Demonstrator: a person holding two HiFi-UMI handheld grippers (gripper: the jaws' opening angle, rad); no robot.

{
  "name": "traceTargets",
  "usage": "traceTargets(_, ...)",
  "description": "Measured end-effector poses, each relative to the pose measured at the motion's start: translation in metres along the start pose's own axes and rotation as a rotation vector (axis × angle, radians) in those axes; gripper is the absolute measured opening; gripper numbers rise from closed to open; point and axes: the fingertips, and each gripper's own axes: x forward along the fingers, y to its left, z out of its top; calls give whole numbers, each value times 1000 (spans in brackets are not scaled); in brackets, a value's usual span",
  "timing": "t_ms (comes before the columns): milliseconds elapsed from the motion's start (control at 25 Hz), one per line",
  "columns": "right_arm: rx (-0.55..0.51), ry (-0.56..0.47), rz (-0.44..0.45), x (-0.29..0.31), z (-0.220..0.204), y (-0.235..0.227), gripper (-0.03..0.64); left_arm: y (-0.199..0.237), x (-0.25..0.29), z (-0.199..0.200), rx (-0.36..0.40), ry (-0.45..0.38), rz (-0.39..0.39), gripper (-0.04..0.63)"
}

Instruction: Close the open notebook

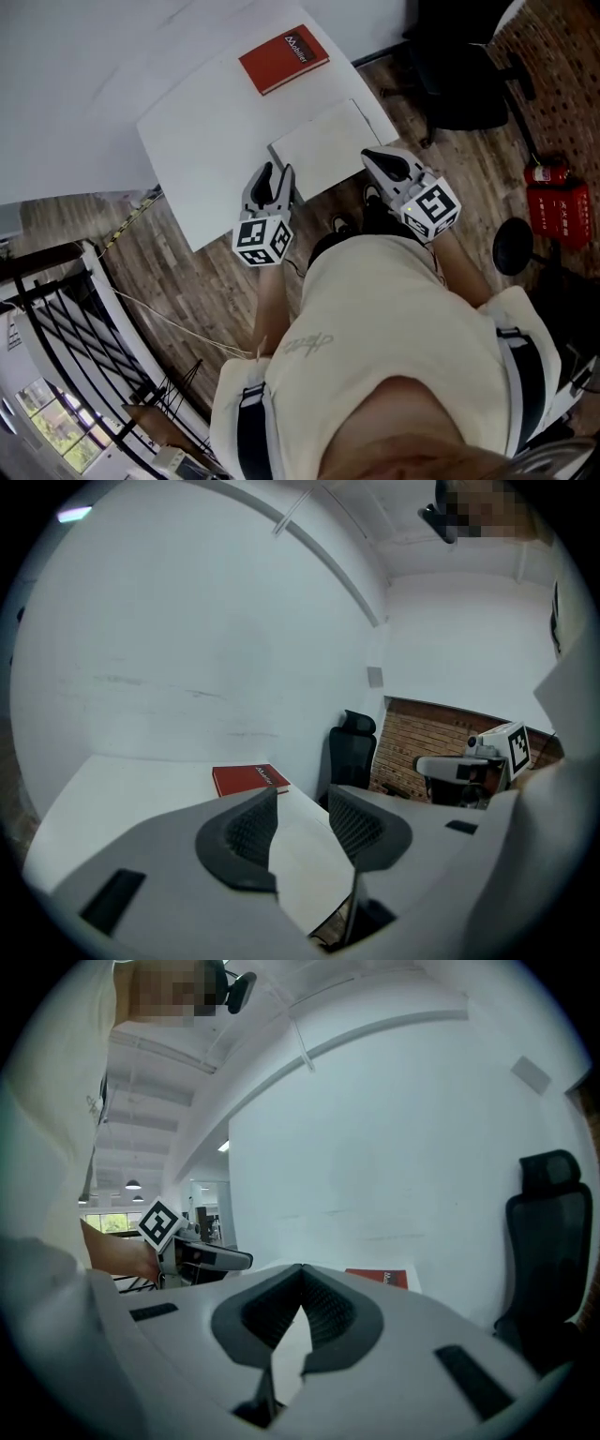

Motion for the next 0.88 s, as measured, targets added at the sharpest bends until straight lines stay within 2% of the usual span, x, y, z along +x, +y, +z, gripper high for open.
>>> traceTargets(320,-33,-18,184,37,24,-26,8,11,-5,15,-32,-12,165,189)
traceTargets(600,-62,-18,346,60,27,-37,8,16,-13,12,-84,-43,326,189)
traceTargets(880,-50,25,419,73,18,-46,8,28,-19,-4,-131,-9,428,189)
